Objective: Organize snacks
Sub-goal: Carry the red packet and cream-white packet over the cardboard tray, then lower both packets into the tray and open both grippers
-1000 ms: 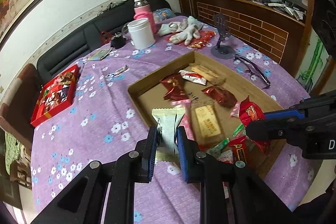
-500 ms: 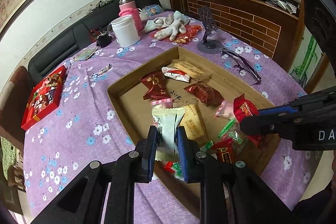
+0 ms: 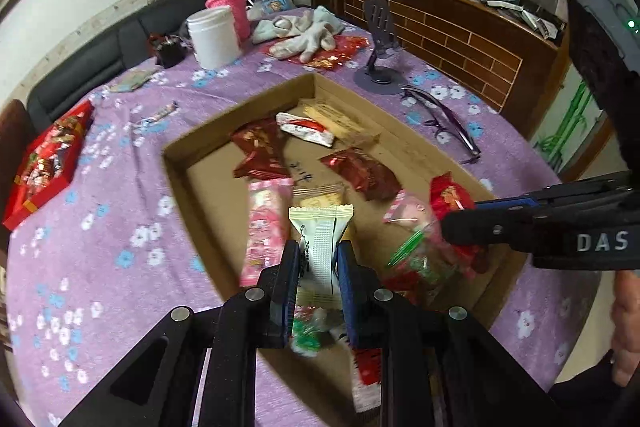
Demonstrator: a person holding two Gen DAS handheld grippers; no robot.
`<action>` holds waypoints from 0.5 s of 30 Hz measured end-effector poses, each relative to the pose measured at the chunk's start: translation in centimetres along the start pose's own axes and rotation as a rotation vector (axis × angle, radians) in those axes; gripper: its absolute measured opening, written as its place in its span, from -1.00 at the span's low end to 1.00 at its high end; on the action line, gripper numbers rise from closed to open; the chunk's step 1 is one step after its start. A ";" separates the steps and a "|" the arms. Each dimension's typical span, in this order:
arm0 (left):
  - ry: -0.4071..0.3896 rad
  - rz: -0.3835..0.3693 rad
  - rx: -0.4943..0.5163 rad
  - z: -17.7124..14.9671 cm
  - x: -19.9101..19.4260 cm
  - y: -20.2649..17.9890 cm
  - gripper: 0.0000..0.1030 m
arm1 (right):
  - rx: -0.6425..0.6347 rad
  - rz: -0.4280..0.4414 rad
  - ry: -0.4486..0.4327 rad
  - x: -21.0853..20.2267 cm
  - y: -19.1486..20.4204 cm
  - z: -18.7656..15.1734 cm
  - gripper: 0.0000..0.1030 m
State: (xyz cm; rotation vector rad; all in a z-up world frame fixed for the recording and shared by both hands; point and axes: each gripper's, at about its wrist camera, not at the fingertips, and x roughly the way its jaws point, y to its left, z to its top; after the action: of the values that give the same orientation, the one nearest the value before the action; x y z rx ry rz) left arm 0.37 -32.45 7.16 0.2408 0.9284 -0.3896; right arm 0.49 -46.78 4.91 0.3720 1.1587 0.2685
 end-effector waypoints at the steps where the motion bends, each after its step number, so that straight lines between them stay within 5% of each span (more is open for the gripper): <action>1: 0.005 -0.002 0.006 0.1 0.4 -0.2 -0.63 | 0.001 -0.004 0.001 0.2 -0.1 0.1 -0.67; 15: 0.070 -0.068 0.025 1.6 3.2 -0.8 -0.64 | -0.001 -0.048 0.006 3.2 -0.6 2.7 -0.67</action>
State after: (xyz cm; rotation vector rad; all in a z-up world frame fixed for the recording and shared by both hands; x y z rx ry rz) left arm 2.91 -34.44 5.45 0.2470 1.0029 -0.4577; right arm 4.20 -46.49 2.93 0.3425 1.1715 0.2286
